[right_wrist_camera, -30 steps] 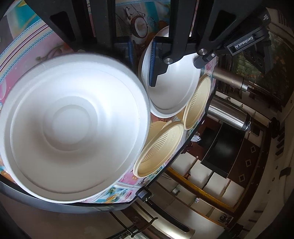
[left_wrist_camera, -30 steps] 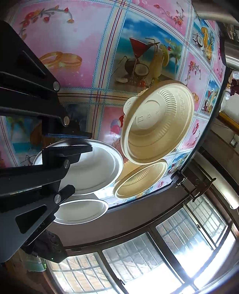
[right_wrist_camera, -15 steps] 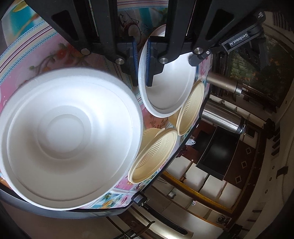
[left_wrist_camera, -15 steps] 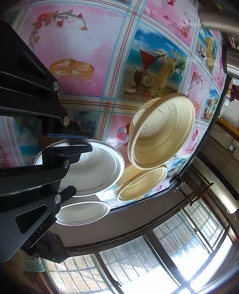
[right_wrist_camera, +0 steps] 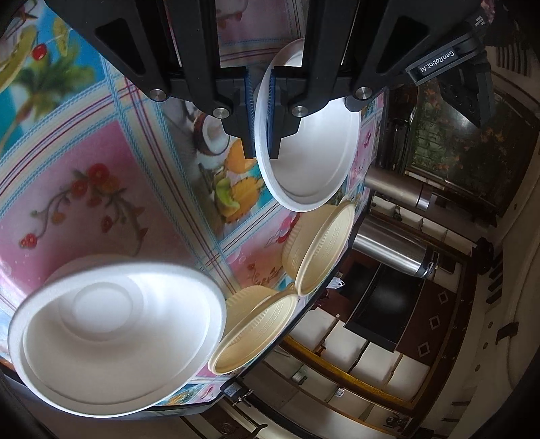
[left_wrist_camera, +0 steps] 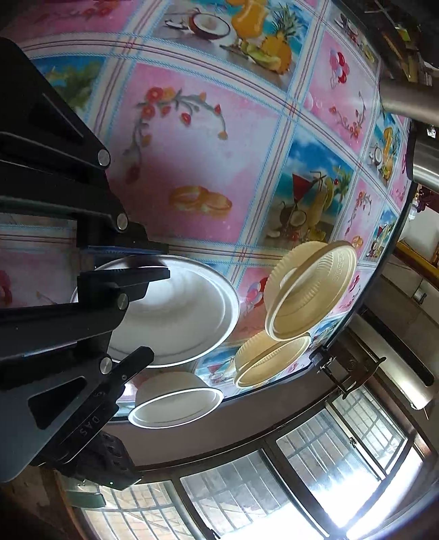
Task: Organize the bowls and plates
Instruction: 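Close both grippers on the white foam bowl rim and lift it, then carry the white bowl with both grippers onto the red plate stack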
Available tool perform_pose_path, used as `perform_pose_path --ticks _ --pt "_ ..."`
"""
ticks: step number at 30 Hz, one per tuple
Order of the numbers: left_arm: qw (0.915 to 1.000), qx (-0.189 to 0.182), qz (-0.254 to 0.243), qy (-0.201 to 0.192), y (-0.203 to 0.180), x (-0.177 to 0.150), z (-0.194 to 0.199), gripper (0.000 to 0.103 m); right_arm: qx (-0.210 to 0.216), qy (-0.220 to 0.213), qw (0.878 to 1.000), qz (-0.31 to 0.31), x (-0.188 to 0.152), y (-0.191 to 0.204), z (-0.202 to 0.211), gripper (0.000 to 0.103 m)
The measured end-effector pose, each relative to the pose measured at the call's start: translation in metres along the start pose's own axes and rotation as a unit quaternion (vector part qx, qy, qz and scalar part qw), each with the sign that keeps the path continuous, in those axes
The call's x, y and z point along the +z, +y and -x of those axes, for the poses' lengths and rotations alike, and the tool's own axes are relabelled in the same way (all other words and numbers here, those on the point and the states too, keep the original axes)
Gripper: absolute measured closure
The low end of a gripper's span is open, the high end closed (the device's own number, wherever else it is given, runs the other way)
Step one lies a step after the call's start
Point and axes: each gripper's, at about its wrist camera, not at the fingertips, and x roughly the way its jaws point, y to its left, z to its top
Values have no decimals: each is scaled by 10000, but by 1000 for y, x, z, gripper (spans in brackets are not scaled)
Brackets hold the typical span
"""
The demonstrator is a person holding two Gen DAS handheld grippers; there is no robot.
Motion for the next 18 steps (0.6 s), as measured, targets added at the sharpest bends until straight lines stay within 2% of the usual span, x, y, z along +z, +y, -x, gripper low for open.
perform_pose_path --ticks 12,18 --pt "9990 375 -1 -228 33 -49 44 97 179 32 9984 542 -56 25 19 96" --pt "9984 474 -141 -280 42 -71 67 97 191 214 9971 711 -88 30 34 96"
